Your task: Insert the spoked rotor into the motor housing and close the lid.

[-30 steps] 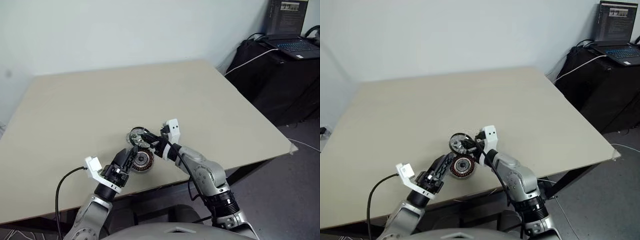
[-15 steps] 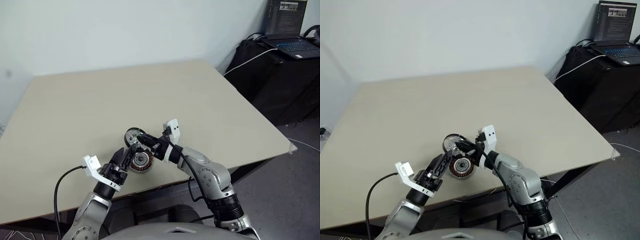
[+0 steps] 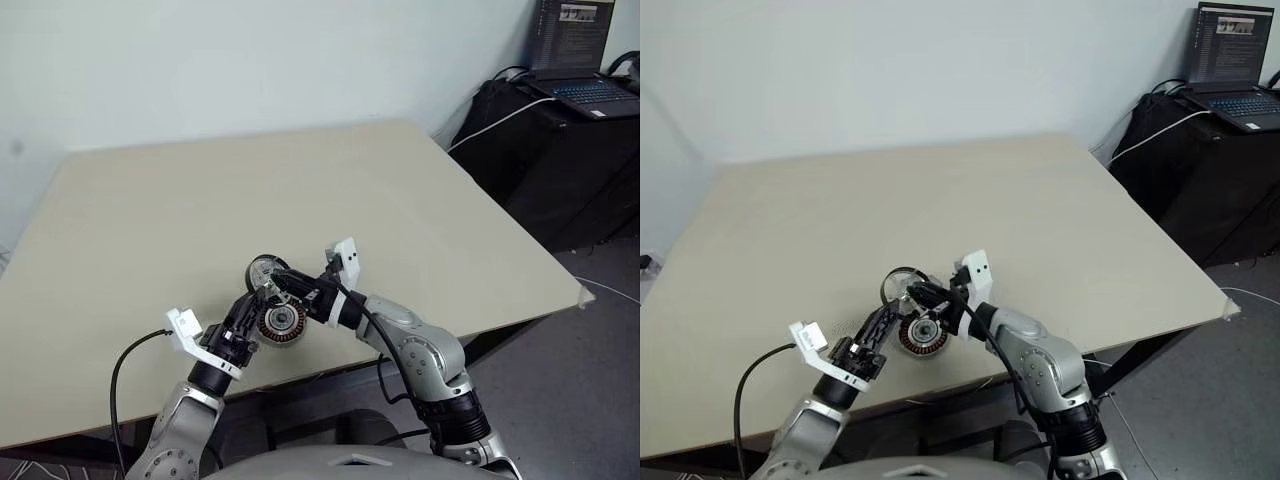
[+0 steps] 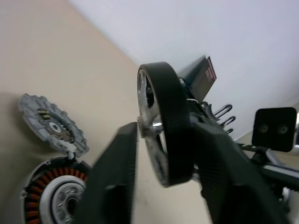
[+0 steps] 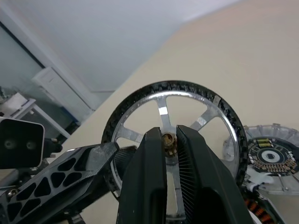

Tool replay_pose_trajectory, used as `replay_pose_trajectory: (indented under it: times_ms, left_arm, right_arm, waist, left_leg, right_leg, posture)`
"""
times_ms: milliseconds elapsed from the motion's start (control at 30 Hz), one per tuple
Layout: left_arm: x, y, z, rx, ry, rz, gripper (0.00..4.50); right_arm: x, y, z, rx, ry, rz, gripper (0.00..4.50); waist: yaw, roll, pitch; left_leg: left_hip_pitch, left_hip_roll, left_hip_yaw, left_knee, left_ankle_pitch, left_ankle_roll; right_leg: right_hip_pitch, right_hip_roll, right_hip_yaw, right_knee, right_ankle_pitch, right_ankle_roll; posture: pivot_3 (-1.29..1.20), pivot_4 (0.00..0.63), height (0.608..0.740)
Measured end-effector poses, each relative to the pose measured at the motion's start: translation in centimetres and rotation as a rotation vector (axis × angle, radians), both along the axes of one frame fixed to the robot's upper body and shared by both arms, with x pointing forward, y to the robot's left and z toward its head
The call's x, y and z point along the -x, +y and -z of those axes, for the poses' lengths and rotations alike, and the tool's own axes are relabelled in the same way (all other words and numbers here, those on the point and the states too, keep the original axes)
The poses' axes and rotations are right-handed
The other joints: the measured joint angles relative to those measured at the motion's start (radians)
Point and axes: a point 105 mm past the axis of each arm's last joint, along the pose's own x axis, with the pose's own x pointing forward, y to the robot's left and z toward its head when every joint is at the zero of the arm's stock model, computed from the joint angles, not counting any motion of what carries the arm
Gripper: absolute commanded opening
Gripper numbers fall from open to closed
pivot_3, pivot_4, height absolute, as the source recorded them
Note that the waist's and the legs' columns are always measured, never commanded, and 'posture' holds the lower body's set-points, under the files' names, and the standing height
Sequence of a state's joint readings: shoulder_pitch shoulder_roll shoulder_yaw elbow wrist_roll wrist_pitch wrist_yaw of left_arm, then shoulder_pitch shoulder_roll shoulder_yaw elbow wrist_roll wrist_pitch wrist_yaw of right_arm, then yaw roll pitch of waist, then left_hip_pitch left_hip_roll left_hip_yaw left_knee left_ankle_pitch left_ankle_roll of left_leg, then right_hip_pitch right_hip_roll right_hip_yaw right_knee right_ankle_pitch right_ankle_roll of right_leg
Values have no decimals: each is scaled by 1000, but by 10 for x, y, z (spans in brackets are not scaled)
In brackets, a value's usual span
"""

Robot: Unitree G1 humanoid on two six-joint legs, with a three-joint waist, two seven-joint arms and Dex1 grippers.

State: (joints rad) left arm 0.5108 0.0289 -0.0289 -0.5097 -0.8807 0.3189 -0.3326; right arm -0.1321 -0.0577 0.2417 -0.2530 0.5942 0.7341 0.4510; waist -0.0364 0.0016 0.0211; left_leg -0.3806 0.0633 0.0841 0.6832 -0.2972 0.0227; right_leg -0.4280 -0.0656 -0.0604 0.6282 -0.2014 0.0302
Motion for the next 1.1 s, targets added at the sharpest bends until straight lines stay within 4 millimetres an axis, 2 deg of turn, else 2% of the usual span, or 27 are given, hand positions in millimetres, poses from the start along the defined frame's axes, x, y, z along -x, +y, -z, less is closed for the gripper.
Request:
replay_pose_trajectory:
  times_ms: [33, 433, 567, 667, 733, 833, 1000, 1100]
  left_arm:
    - [0, 0, 0, 1, 1, -1, 389]
    - [1, 0, 2, 6, 9, -5, 389]
    - [-2, -2, -3, 18, -13, 0, 389]
    - [-4, 0, -6, 21, -26, -15, 389]
    - [-4, 11, 6, -1, 25, -65, 389]
    - [-1, 19, 16, -18, 68, -95, 389]
    - [-5, 18, 13, -28, 50, -99, 389]
    - [-9, 23, 12, -131, 29, -128, 389]
  right_arm:
    - [0, 0, 0, 2, 1, -1, 74]
    - [1, 0, 3, 28, -10, -5, 74]
    - [-1, -4, -3, -49, 13, 19, 74]
    - [-2, -11, -15, -176, 31, 23, 1091]
    - [-1, -17, -31, -241, -4, 17, 1778]
    - [-2, -21, -33, -240, -13, 24, 2743]
    - [-1, -19, -32, -237, -9, 22, 2755]
    - [-5, -23, -29, -210, -11, 60, 2755]
  waist:
    - [0, 0, 0]
    - [0, 0, 0]
    - [1, -1, 0]
    - [0, -1, 0]
    - [-3, -1, 0]
    - [0, -2, 1]
    - [1, -2, 1]
    - [1, -2, 1]
  left_leg:
    - [0, 0, 0, 0, 0, 0]
    - [0, 0, 0, 0, 0, 0]
    - [0, 0, 0, 0, 0, 0]
    - [0, 0, 0, 0, 0, 0]
    - [0, 0, 0, -1, 0, 0]
    - [0, 1, -1, 0, 0, 0]
    - [0, 0, -1, 0, 0, 0]
    - [0, 0, -1, 0, 0, 0]
  right_leg:
    - [0, 0, 0, 0, 0, 0]
    - [0, 0, 0, 0, 0, 0]
    - [0, 0, 0, 0, 0, 0]
    - [1, 0, 0, 0, 0, 0]
    - [2, 1, 2, 0, 0, 0]
    - [0, 2, 1, 0, 0, -1]
    - [0, 1, 1, 0, 0, 0]
    - [1, 1, 1, 0, 0, -1]
  posture:
    - [0, 0, 740]
    - [0, 0, 740]
    - [0, 0, 740]
    - [0, 0, 740]
    - [0, 0, 740]
    - [0, 0, 740]
    - [0, 0, 740]
    - [0, 0, 740]
